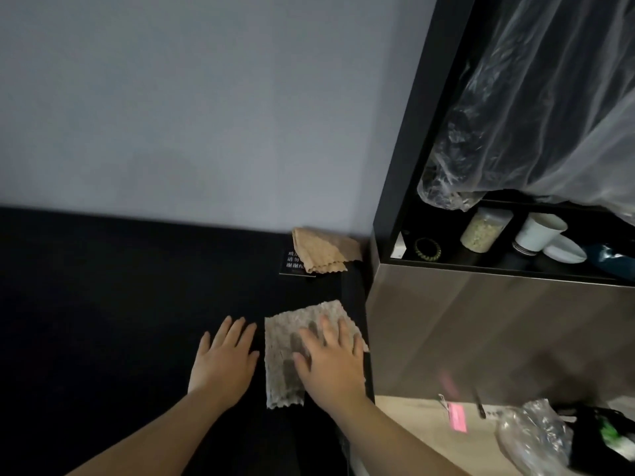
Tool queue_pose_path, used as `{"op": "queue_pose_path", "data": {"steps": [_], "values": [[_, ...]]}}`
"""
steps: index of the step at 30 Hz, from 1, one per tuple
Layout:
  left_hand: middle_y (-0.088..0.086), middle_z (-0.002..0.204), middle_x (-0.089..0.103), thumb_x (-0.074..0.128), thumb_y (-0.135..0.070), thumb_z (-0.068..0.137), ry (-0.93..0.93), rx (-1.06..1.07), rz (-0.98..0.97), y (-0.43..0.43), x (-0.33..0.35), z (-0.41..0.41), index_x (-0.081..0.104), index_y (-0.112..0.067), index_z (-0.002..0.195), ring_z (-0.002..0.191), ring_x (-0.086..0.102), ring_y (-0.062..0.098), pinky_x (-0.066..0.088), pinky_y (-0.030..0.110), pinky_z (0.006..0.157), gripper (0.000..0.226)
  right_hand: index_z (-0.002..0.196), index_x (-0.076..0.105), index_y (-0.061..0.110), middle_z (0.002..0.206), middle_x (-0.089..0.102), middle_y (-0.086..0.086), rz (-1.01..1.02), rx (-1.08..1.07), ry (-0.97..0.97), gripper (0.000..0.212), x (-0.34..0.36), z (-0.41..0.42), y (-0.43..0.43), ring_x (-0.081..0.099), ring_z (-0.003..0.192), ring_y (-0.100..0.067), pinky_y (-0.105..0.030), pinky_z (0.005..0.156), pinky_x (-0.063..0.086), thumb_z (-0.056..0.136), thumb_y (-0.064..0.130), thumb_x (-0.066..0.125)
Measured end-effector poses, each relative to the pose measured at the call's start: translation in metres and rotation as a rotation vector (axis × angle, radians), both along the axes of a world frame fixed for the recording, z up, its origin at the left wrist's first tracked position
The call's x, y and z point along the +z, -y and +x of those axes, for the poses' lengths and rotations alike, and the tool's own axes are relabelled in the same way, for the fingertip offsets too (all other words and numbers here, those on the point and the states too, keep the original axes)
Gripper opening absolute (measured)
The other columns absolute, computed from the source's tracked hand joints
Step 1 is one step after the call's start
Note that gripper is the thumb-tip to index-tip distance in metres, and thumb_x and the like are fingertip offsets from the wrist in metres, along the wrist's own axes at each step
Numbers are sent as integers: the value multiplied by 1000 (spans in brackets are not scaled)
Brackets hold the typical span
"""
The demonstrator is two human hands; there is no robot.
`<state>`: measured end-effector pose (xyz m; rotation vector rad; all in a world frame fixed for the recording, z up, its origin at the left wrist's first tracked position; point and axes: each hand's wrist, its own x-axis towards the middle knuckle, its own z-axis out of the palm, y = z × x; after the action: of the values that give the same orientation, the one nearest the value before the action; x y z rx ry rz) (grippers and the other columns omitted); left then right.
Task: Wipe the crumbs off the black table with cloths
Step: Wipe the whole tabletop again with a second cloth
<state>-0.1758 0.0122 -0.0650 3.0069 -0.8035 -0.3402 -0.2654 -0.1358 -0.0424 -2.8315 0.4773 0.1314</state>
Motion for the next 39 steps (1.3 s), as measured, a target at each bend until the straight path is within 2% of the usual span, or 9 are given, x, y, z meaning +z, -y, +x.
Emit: {"op": "queue_pose_path", "data": {"steps": [2,6,9,13,16,21,30,35,39], "values": [[-3,160,-3,22,-43,102,11,-3,28,-12,-6,1,1,-23,152,147,-10,18,4,42,119,58,144,22,39,158,-6,-2,111,-46,-38,52,-17,10,-10,-11,143,-35,-57,111,-4,95,54,32],[-4,160,-5,22,-48,100,-2,-32,16,-26,-14,15,-1,-26,152,146,-11,17,2,42,119,61,144,15,34,157,-9,-11,151,-246,-109,66,-29,29,-35,-9,142,-39,-66,107,-2,89,65,34],[-4,160,-5,23,-53,98,-20,-25,-2,-33,-20,36,-1,-28,151,146,-11,17,2,43,119,63,145,16,34,155,15,-10,5,-240,-103,68,-41,31,-40,13,141,-37,-67,103,13,87,65,35],[-4,160,-7,21,-60,95,-33,-76,16,-36,-25,67,-3,-30,151,146,-13,19,-3,47,118,68,112,63,30,118,62,-7,-108,-134,-58,63,-48,37,-23,52,113,-33,-62,94,30,67,68,41],[-3,160,-10,18,-62,94,-13,-103,27,-32,-26,93,-6,-30,151,145,-15,20,-5,48,117,69,119,62,22,141,47,-12,-160,-65,-67,68,-47,52,-4,33,134,-36,-57,107,11,74,64,35],[-7,151,-25,-29,-80,59,-14,-150,9,-25,-33,114,-23,-33,138,139,-25,15,-8,47,115,93,149,0,33,158,-8,-3,-129,-220,-94,66,-54,87,20,-13,144,-30,-59,109,-11,91,62,11],[-9,143,-31,-50,-72,34,-47,-160,21,-26,-39,120,-27,-36,135,133,-30,14,-10,46,115,110,149,1,31,158,-4,-1,-110,-289,-66,58,-50,118,25,-9,145,-26,-51,112,-12,97,50,18],[-9,143,-31,-50,-72,35,-43,-161,0,-25,-36,118,-27,-33,136,134,-30,14,-12,45,114,110,135,44,30,140,49,1,-196,29,-41,53,-64,66,2,35,134,-23,-42,111,7,91,54,30],[-8,149,-22,-44,-75,48,-11,-149,-35,-26,-44,120,-19,-34,140,138,-24,16,-10,45,114,104,149,8,32,158,6,0,-177,-86,-62,64,-53,107,52,0,145,-23,-43,115,-4,91,59,2]]}}
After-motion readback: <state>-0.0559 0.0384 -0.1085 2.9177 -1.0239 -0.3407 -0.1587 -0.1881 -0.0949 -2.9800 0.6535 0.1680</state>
